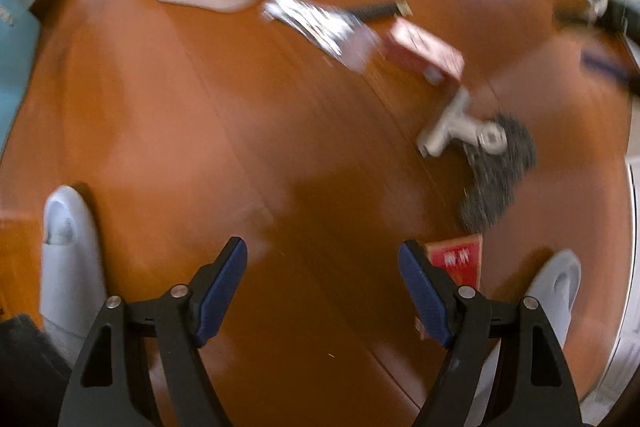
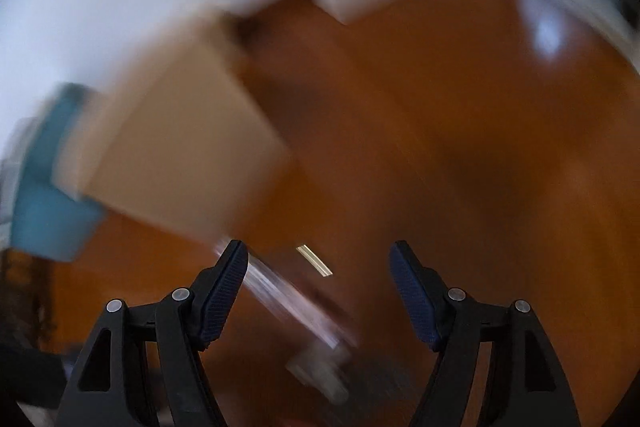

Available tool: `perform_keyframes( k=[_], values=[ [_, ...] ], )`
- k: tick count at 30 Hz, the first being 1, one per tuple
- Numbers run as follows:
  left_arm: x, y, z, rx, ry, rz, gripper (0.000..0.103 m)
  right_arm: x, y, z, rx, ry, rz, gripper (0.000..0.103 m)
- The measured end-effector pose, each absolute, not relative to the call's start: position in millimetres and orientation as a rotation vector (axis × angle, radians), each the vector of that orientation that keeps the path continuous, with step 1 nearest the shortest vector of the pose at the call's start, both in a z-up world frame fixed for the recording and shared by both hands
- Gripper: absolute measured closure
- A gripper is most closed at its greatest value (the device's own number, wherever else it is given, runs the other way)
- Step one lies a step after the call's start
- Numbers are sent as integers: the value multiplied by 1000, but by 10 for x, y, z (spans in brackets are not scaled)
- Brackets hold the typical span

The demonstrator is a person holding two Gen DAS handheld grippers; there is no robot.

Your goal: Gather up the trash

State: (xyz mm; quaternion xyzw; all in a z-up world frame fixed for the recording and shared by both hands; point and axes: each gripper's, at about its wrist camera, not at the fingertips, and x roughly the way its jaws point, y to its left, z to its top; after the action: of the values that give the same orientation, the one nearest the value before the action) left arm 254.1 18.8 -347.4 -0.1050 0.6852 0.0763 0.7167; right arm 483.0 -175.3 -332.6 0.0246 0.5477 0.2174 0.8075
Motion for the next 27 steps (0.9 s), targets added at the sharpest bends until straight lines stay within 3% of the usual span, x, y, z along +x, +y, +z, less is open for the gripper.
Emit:
perform_keyframes(
  k=[5,12,14,15,17,20,27],
  values=[
    [2489,-89,-3614,-205,1569,150,25,4431,-2153,-4305,123,1399,263,27],
    [2459,-381,-3773,-211,1596,149,25,4258,-1913,-4618,30,1409,250,28],
    [2462,-472,-3815,-228,1599,153,25,4175,-1851,-4670,-1,1406,277,36],
    [2463,-513,-3835,-238,1601,156,25,4151,-1828,-4711,-3,1421,290,47],
    [2464,-576,-3873,-248,1603,171,25,4113,-1820,-4770,18,1431,315,53],
    [2451,-657,-3945,-270,1617,189,25,4114,-1857,-4783,35,1417,332,71],
    [2475,-751,-3955,-290,1602,168,24,4190,-2302,-4337,182,1273,327,76]
  ],
)
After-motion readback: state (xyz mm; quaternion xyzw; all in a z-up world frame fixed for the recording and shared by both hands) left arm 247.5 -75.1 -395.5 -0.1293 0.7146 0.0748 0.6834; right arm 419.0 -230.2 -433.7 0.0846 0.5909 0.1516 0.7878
